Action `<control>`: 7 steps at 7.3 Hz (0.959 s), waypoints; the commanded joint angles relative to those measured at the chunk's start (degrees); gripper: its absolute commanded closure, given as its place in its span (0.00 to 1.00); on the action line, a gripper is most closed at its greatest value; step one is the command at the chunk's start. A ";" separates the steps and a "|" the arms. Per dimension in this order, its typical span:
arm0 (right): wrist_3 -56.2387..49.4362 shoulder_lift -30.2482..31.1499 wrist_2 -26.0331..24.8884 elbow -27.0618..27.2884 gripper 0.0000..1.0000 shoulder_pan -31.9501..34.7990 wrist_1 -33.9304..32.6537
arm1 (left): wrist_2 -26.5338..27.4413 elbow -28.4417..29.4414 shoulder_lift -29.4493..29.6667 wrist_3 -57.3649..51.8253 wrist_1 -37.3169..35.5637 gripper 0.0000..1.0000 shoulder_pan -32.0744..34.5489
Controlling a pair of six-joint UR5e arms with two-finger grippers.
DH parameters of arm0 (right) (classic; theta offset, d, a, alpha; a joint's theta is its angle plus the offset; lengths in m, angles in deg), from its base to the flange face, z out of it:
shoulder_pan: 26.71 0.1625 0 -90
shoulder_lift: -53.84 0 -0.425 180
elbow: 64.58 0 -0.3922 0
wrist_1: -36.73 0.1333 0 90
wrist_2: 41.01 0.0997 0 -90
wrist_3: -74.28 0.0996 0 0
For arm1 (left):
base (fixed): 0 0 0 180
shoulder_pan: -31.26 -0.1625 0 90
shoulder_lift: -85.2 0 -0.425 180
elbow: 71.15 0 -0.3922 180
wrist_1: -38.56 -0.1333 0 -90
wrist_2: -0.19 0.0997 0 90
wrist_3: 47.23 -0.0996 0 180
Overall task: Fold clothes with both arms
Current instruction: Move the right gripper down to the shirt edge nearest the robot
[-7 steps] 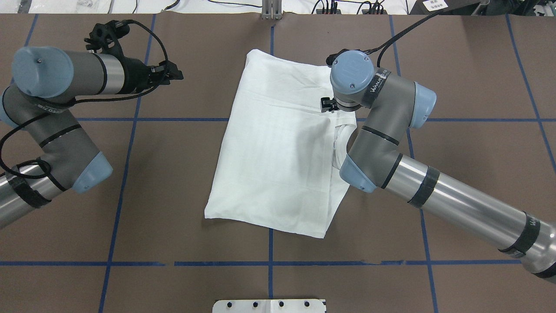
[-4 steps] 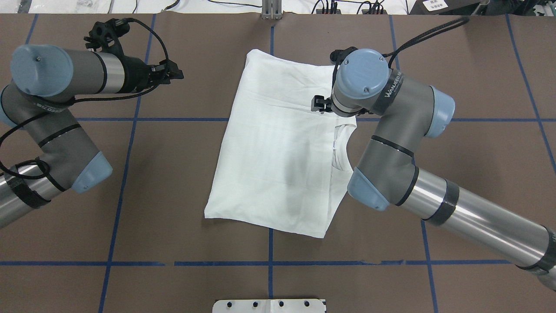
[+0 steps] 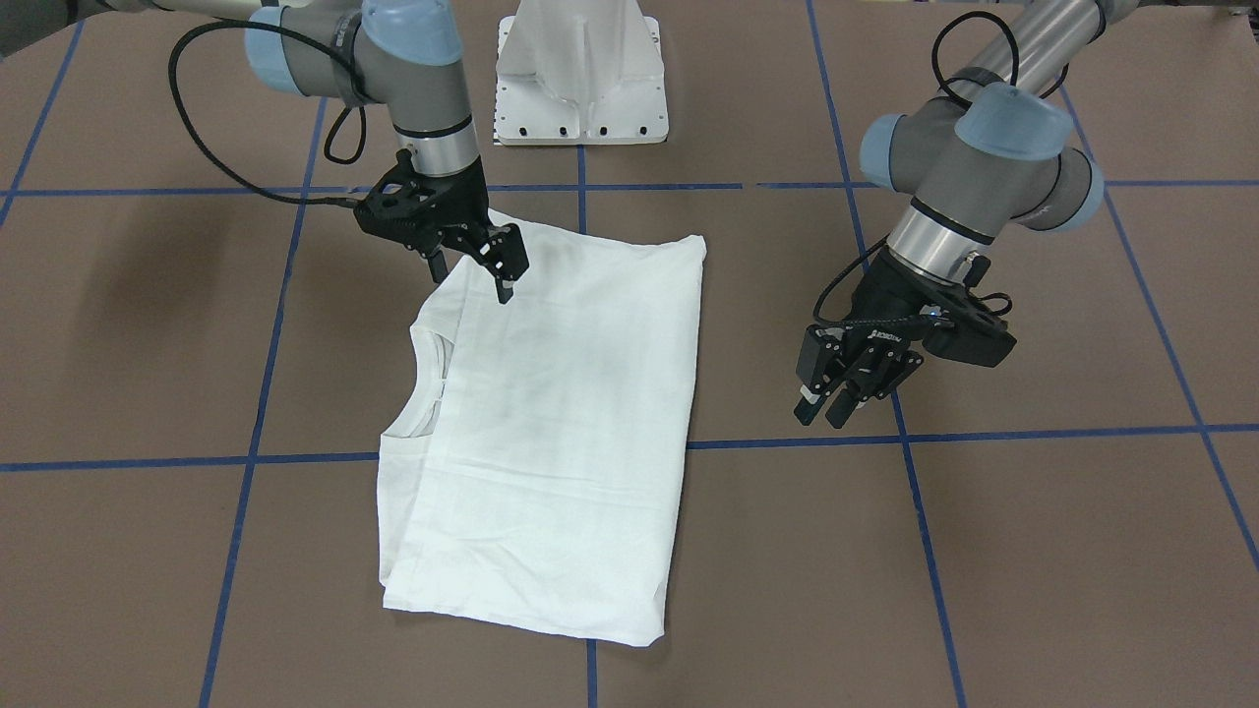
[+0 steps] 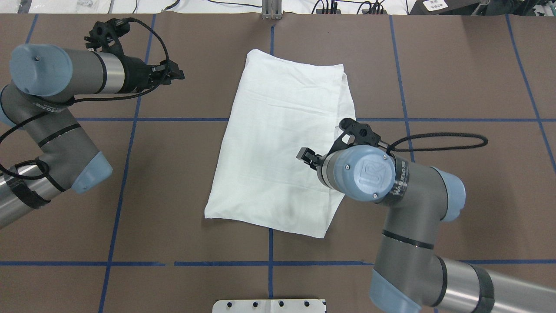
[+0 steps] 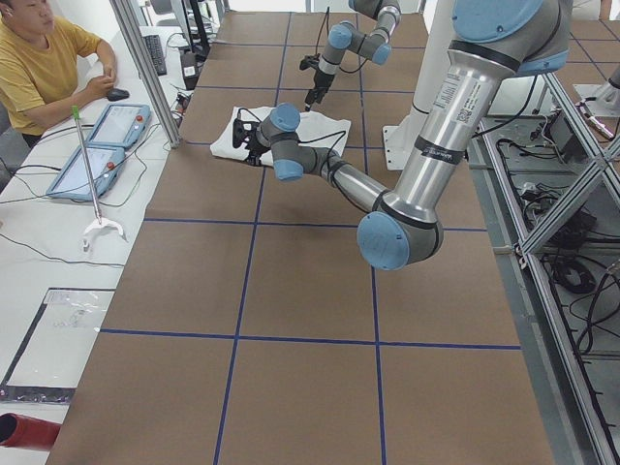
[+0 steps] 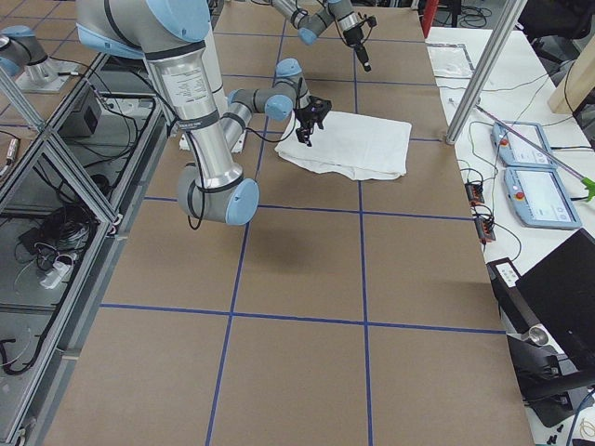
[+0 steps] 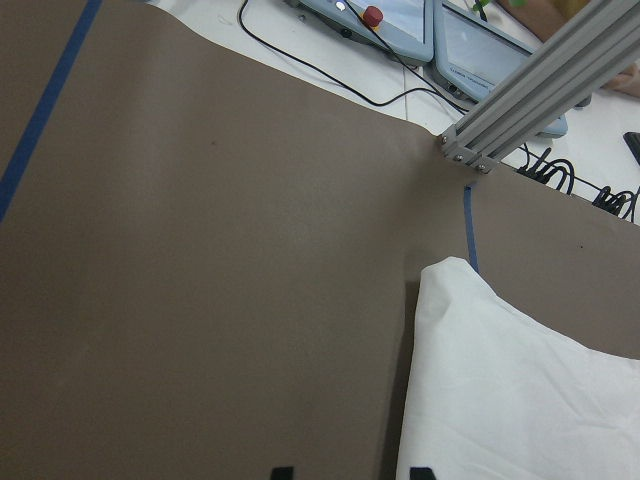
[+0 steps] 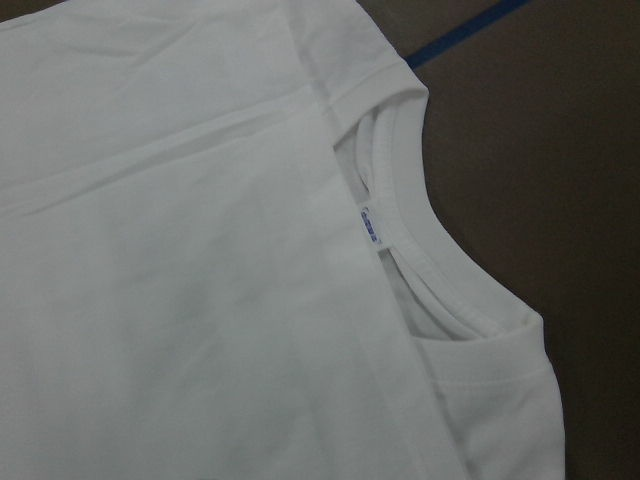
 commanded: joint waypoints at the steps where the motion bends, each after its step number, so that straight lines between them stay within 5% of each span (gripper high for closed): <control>1: 16.35 2.98 -3.24 3.37 0.00 -5.52 -0.04 | -0.01 -0.12 0.00 0.00 -0.09 0.51 0.00; 3: 25.33 2.89 -5.35 2.59 0.01 -10.97 -0.56 | 0.08 -0.04 0.00 0.09 -0.09 0.51 0.00; 7: 27.12 2.28 -5.36 -1.63 0.05 -12.84 -0.13 | 0.08 -0.04 -0.18 0.35 -0.18 0.51 0.00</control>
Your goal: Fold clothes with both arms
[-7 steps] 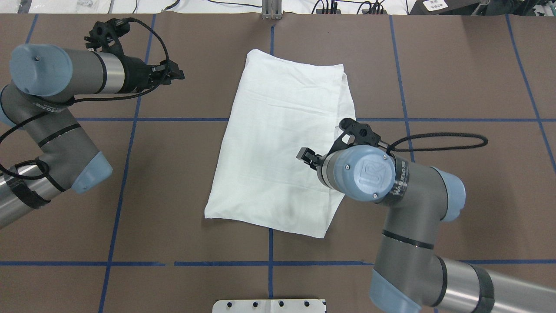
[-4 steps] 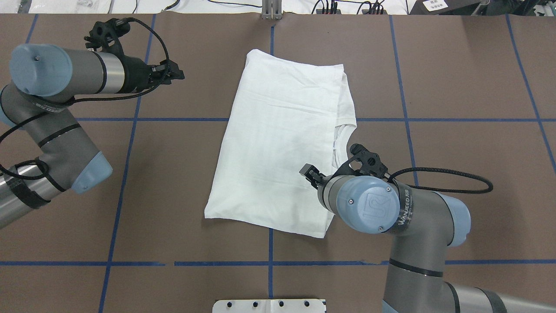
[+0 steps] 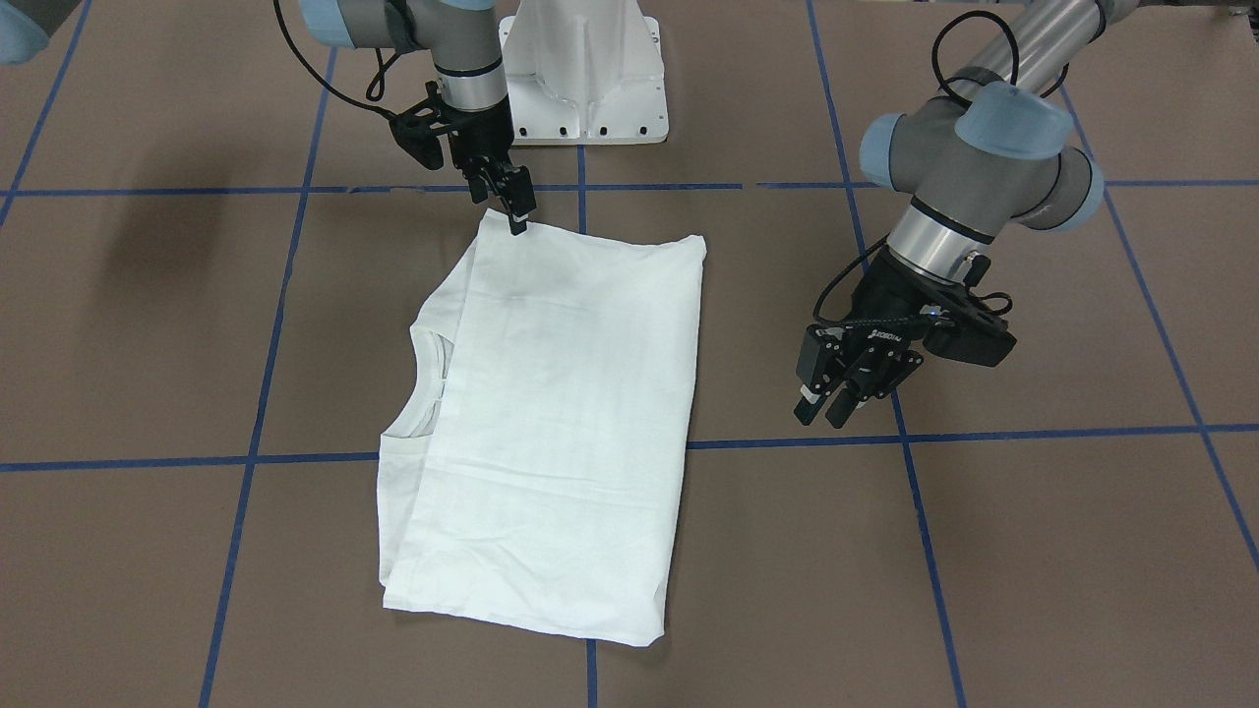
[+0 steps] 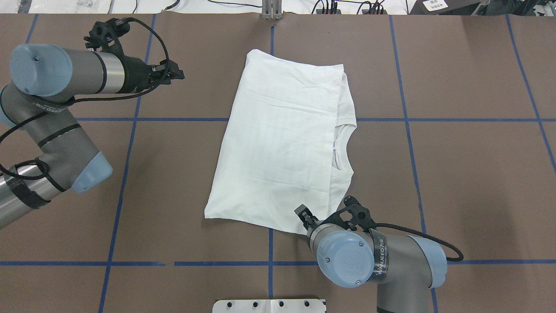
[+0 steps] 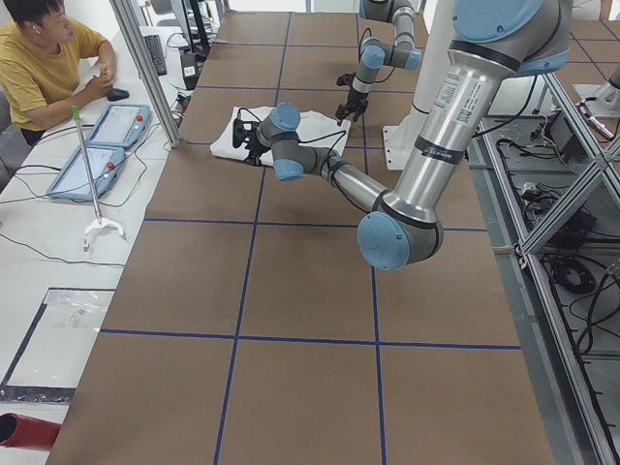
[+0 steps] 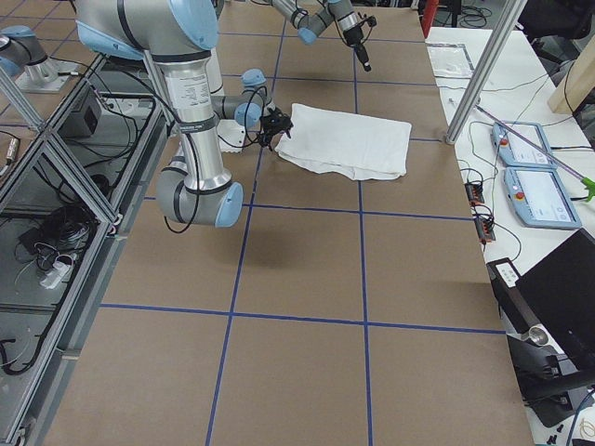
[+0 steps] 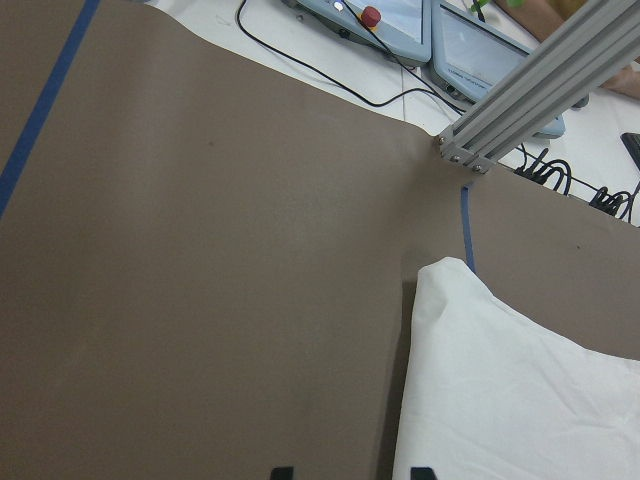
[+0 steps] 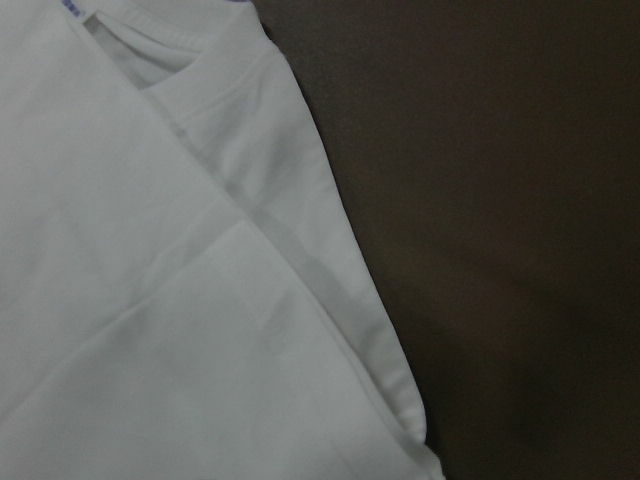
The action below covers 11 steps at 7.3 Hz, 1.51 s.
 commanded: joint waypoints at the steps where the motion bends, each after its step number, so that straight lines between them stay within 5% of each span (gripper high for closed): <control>1: 0.11 -0.21 -0.02 -0.91 0.14 -0.07 0.22 | 0.00 -0.07 -0.64 0.08 0.02 0.51 0.00; 3: 0.19 -0.30 0.07 -1.00 0.42 0.46 0.22 | 0.00 -0.16 -0.74 0.08 0.02 0.51 0.00; 10: 0.28 -1.45 -0.02 -2.40 0.42 1.43 0.22 | 0.00 -1.04 -1.35 0.17 -0.33 0.51 0.09; 11: 0.54 -1.62 -0.02 -2.66 0.55 1.43 0.22 | 0.09 -1.83 -1.96 0.17 -0.33 0.51 0.09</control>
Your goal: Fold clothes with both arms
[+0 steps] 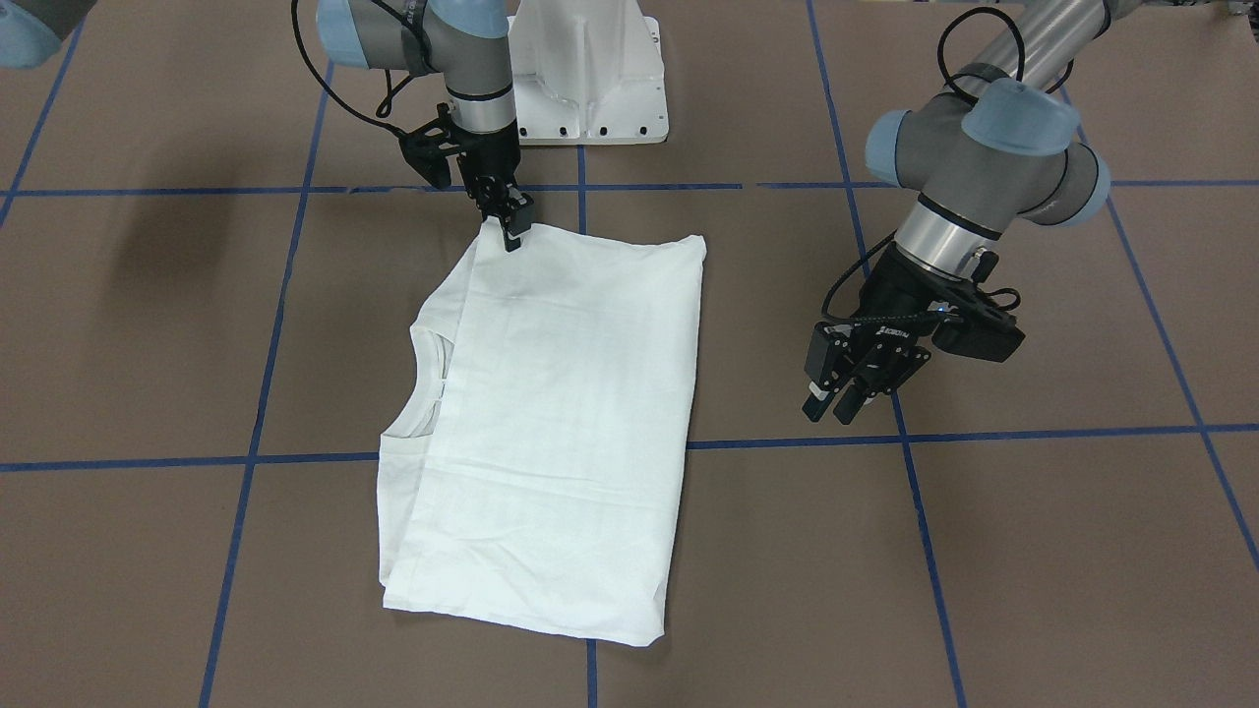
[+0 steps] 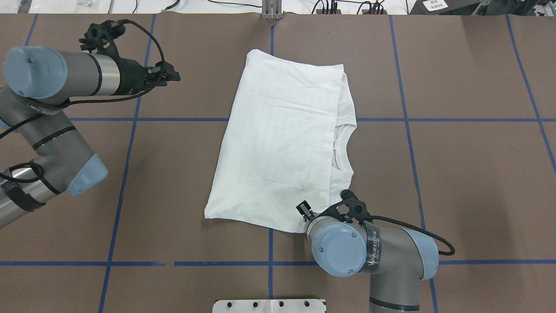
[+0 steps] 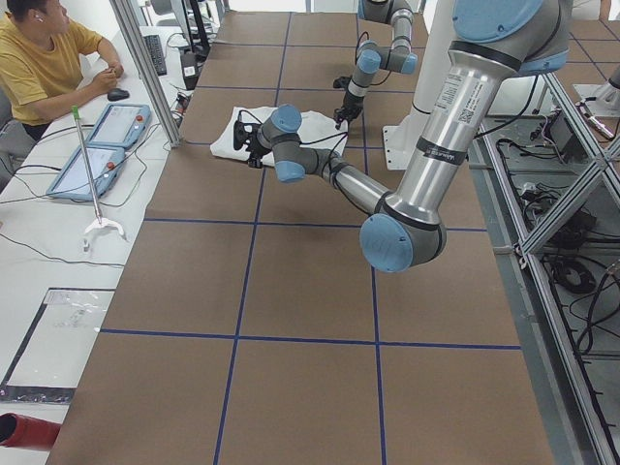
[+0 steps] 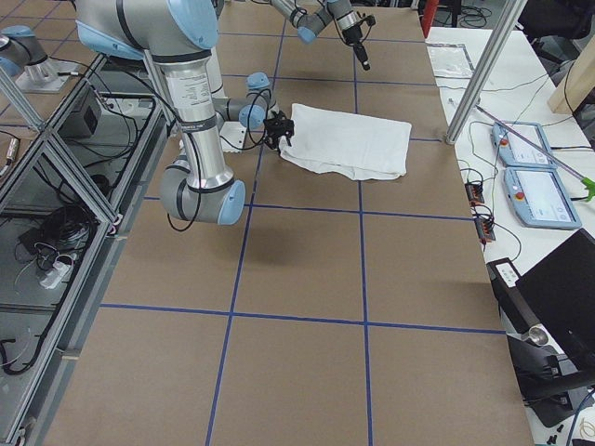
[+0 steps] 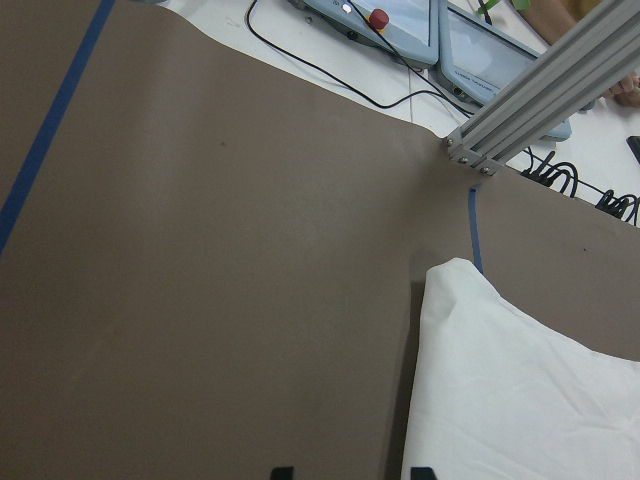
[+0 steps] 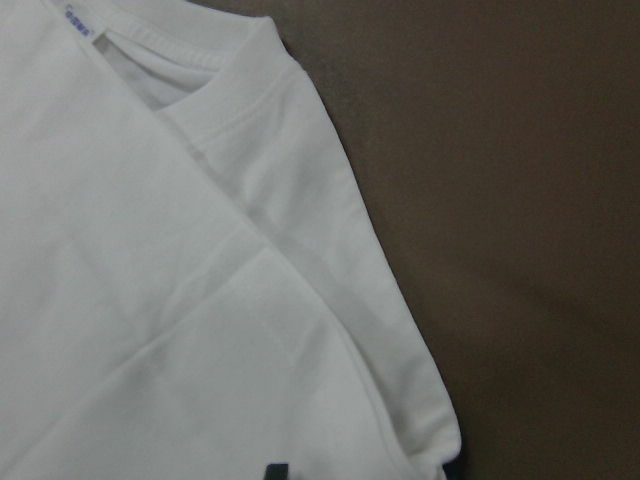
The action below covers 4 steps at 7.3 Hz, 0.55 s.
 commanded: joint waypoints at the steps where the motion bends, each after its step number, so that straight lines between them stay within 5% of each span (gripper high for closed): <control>1: 1.68 -0.61 -0.03 -0.75 0.88 0.07 -0.02 | -0.05 -1.11 -0.89 0.00 -0.01 0.51 0.00; 2: 1.69 -0.97 0.06 -0.75 1.00 0.07 -0.02 | 0.04 -1.29 -0.98 0.00 -0.10 0.51 0.00; 4: 1.61 -1.06 0.23 -0.14 1.00 0.42 -0.02 | 0.04 -1.47 -1.15 0.09 -0.10 0.51 0.00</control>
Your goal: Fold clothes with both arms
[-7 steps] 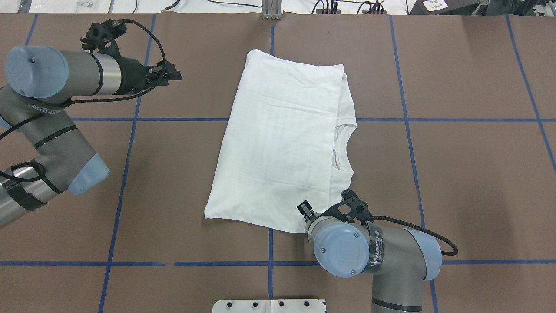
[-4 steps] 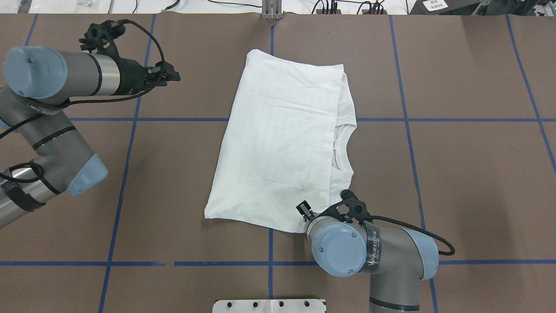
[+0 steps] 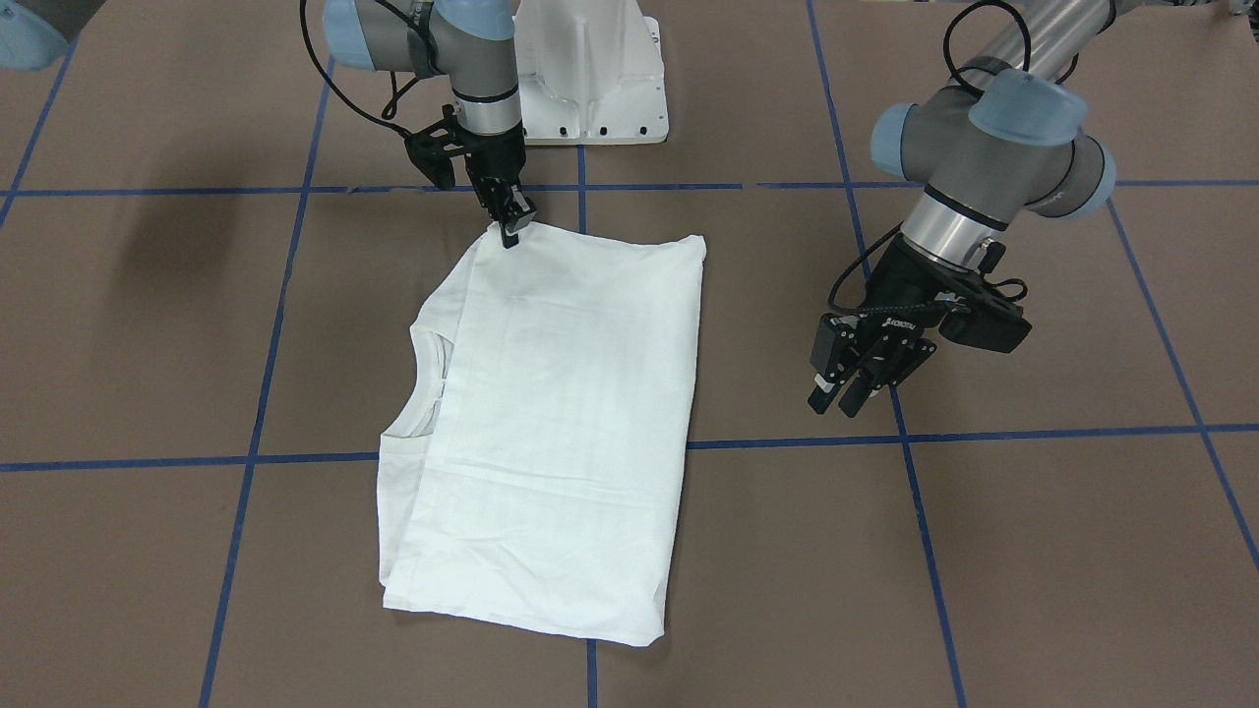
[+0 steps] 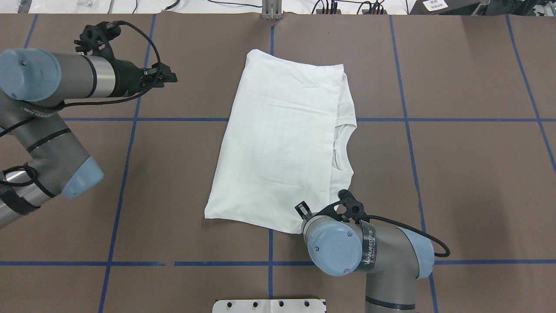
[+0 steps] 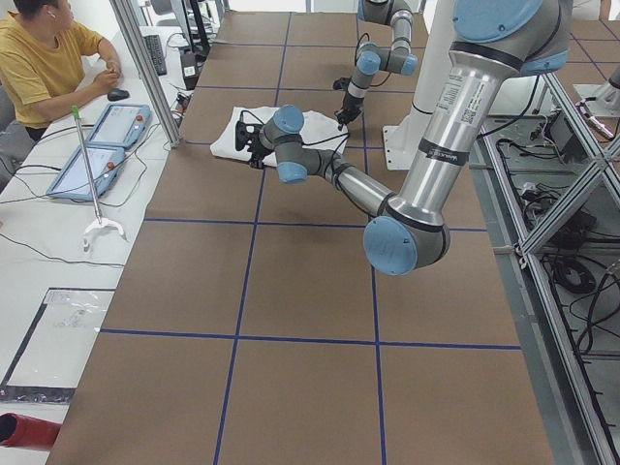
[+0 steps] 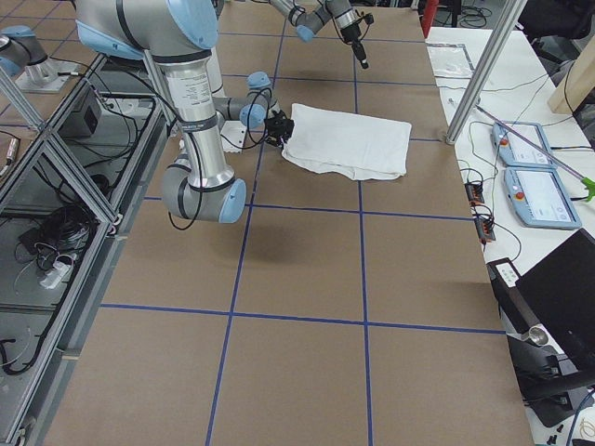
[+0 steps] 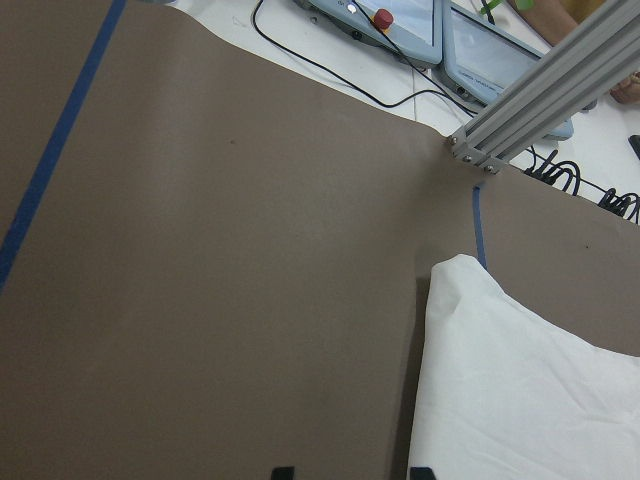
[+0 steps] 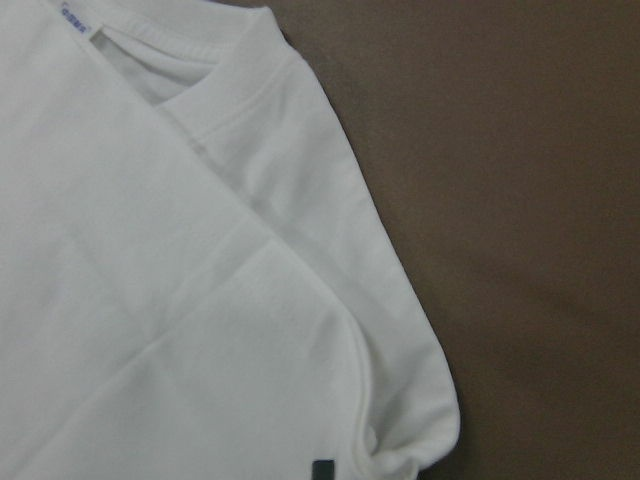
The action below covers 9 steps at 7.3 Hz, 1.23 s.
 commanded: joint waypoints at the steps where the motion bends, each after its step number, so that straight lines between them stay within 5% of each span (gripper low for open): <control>1: -0.01 -0.13 0.41 1.02 1.00 0.51 -0.30 | 0.01 -0.23 -0.09 0.15 -0.01 0.51 0.00; 7: -0.63 5.49 0.76 6.65 1.00 -0.10 -0.74 | -0.08 -1.98 -0.09 2.26 -0.01 0.50 -0.35; 9: -0.63 5.49 0.76 7.26 1.00 -0.45 -0.74 | 0.79 -5.39 -1.83 13.27 0.08 0.50 -6.63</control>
